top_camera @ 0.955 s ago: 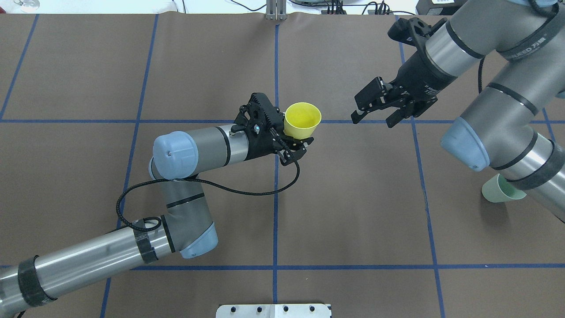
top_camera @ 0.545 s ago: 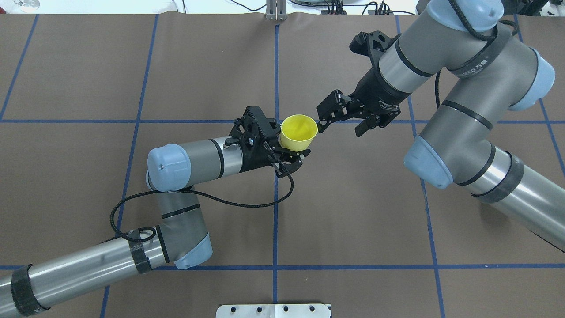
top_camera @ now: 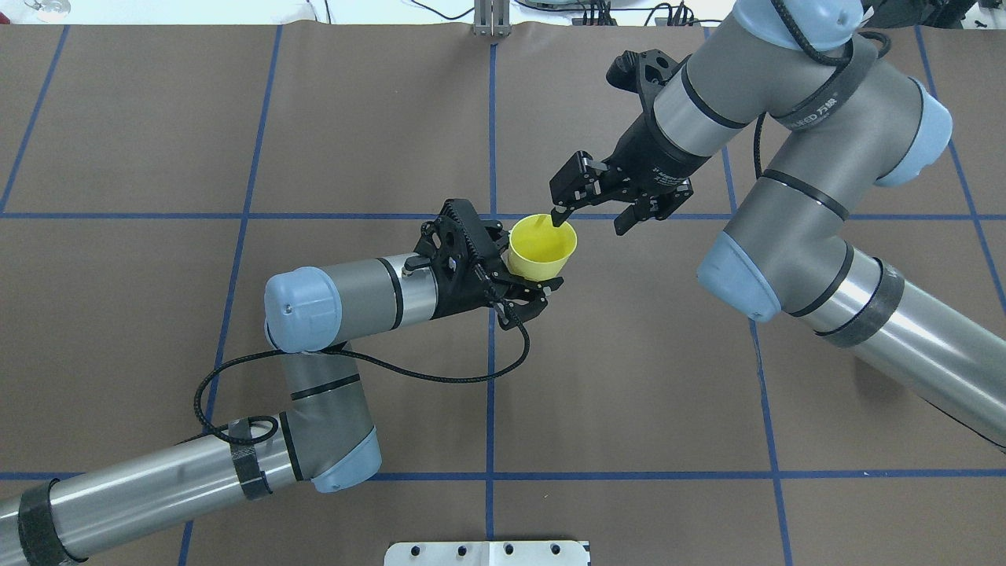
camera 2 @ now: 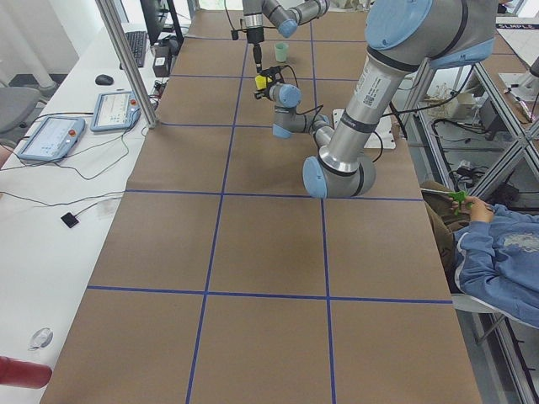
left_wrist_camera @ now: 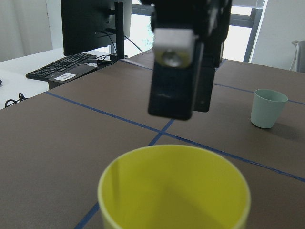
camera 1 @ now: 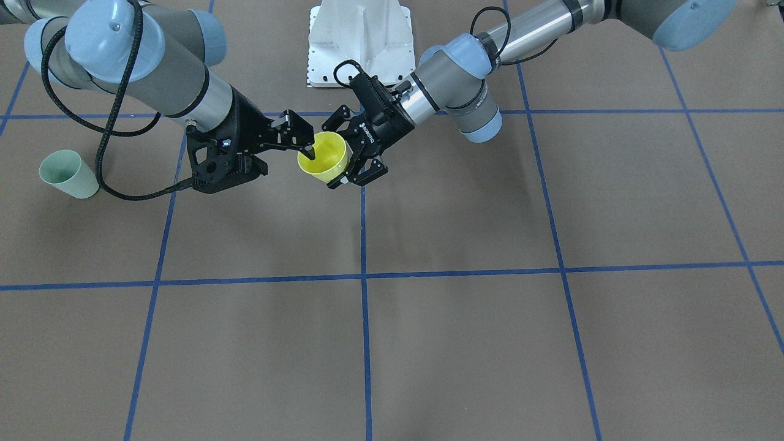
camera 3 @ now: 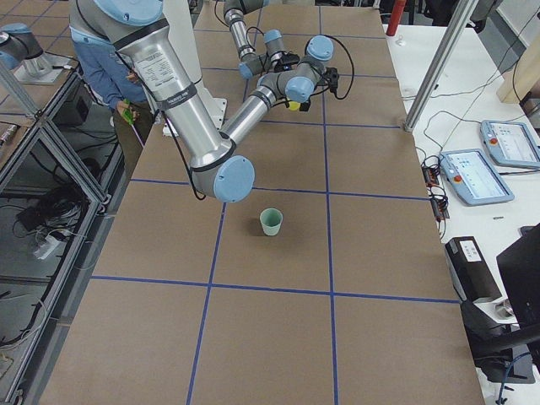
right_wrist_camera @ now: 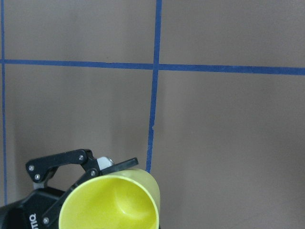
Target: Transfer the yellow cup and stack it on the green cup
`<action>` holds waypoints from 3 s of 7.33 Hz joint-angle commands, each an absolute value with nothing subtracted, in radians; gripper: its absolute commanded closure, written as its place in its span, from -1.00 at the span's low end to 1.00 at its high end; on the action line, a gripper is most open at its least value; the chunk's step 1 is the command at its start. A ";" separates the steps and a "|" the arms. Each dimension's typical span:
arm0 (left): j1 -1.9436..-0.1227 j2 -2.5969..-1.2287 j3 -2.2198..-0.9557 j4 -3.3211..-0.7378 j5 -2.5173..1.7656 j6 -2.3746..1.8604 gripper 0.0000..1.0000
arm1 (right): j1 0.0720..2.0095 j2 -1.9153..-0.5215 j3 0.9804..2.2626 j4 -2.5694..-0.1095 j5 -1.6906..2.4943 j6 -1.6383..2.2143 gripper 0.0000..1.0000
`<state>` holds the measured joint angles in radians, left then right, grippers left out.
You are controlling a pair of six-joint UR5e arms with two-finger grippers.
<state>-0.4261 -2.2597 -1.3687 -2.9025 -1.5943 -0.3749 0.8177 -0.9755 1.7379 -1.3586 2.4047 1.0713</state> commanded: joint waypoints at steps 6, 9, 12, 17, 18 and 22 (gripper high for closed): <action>-0.413 -2.270 -1.367 -2.893 -1.592 -0.376 1.00 | 0.821 -0.991 1.689 -1.278 2.490 0.950 -0.70; -0.411 -2.286 -1.367 -2.890 -1.592 -0.377 1.00 | 0.813 -0.996 1.687 -1.278 2.487 0.936 -0.49; -0.405 -2.301 -1.358 -2.885 -1.591 -0.377 1.00 | 0.815 -1.021 1.700 -1.278 2.491 0.892 0.33; -0.403 -2.324 -1.353 -2.847 -1.591 -0.379 1.00 | 0.815 -1.029 1.709 -1.276 2.493 0.890 1.00; -0.402 -2.322 -1.354 -2.839 -1.591 -0.379 1.00 | 0.818 -1.041 1.712 -1.276 2.500 0.891 1.00; -0.373 -2.330 -1.359 -2.850 -1.497 -0.382 -1.00 | 0.842 -1.074 1.743 -1.278 2.529 0.905 1.00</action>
<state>-0.3949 -2.3264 -1.3586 -2.8456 -1.5311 -0.3804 0.8307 -1.0610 1.7352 -1.2778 2.5148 0.9025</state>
